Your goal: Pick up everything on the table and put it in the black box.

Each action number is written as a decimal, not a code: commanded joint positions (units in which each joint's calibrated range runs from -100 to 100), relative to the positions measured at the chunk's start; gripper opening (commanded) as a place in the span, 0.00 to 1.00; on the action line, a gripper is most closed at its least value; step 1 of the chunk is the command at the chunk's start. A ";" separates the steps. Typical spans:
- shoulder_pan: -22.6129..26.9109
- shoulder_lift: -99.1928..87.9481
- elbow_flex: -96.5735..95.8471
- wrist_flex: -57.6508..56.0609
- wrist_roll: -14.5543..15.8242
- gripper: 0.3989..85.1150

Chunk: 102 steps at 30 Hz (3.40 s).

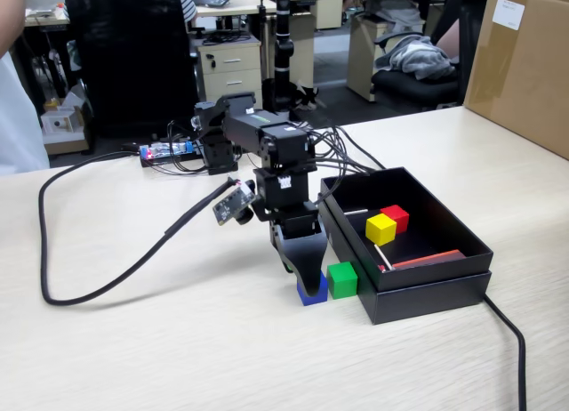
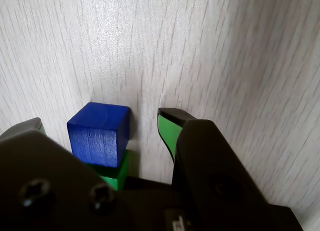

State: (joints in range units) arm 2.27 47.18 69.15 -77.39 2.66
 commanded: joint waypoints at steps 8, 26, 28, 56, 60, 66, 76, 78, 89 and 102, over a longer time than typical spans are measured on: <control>0.44 1.75 5.20 3.22 0.39 0.22; 3.37 -44.83 -9.49 -2.83 1.76 0.16; 5.71 -47.13 -9.76 -2.83 2.15 0.16; 15.87 -10.98 1.39 -2.91 7.67 0.45; 15.53 -14.77 1.03 -2.91 7.77 0.50; 12.65 -34.85 -0.97 -2.91 7.81 0.50; 3.52 -29.57 -1.88 -2.83 5.23 0.53; 2.74 -21.54 0.30 -2.74 4.98 0.53; 3.32 -4.79 6.19 0.98 5.57 0.54; 4.98 1.18 5.38 0.98 5.57 0.17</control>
State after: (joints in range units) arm 6.62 49.77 70.79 -76.93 8.28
